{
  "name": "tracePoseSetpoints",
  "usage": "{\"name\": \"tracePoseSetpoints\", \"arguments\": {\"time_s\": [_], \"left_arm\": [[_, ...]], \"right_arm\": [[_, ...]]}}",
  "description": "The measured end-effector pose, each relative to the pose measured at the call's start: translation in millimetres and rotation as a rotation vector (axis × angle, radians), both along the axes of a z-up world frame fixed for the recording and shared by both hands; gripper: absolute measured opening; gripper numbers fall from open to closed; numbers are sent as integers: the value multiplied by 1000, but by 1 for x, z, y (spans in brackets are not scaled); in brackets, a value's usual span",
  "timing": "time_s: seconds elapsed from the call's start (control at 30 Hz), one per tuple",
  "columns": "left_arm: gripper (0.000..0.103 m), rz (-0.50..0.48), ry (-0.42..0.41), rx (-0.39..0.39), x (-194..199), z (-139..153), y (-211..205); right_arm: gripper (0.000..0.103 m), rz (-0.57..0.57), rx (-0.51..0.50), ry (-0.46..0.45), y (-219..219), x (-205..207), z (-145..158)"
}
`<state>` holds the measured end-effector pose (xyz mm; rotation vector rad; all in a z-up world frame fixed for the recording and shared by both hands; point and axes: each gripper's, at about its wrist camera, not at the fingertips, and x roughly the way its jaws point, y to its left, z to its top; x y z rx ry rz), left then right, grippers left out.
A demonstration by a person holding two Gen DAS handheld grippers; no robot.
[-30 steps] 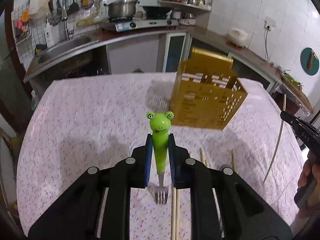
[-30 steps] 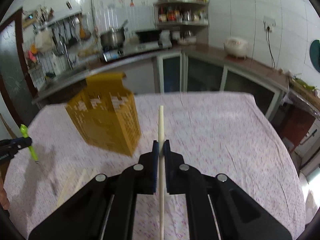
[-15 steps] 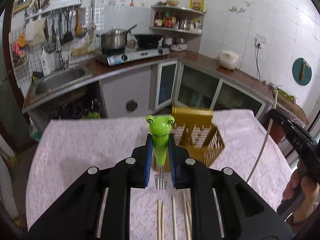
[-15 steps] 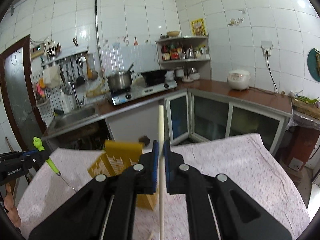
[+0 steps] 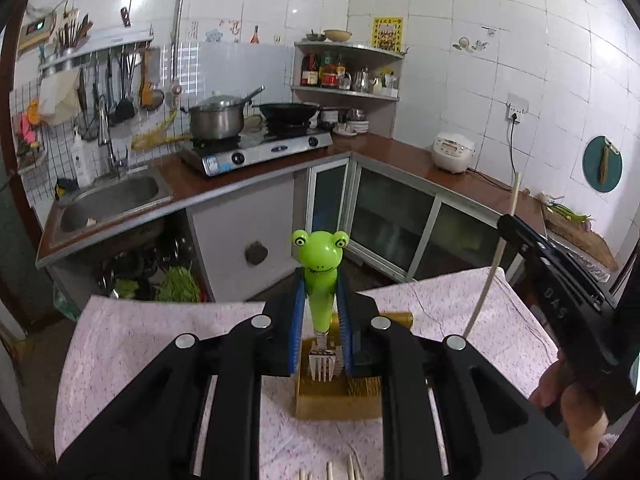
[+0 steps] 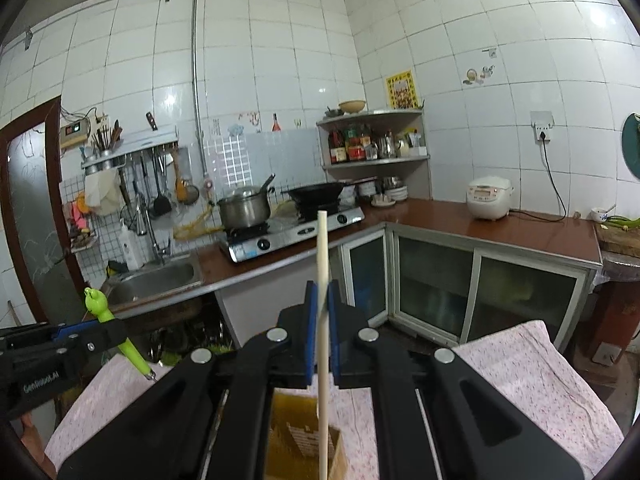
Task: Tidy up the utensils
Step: 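Carry fork and chopstick to the yellow holder and drop both inside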
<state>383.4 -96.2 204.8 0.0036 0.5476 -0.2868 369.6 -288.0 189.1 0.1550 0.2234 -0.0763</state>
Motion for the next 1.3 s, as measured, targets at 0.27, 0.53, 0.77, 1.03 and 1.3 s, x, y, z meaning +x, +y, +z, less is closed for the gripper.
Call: {"name": "tracePoseSetpoints", "arguments": {"time_s": [0.27, 0.53, 0.77, 1.03, 1.3], "left_arm": [[14, -13, -3, 45, 16, -34, -17], [14, -17, 40, 59, 25, -96, -23], [14, -5, 68, 37, 27, -126, -13], [15, 12, 91, 3, 34, -131, -4], [62, 35, 35, -32, 13, -108, 12]], "right_arm": [[6, 1, 34, -1, 0, 25, -34], [6, 82, 27, 81, 3, 35, -92], [6, 107, -3, 132, 11, 35, -119], [8, 112, 25, 224, 6, 45, -124], [59, 98, 39, 248, -3, 22, -113]]}}
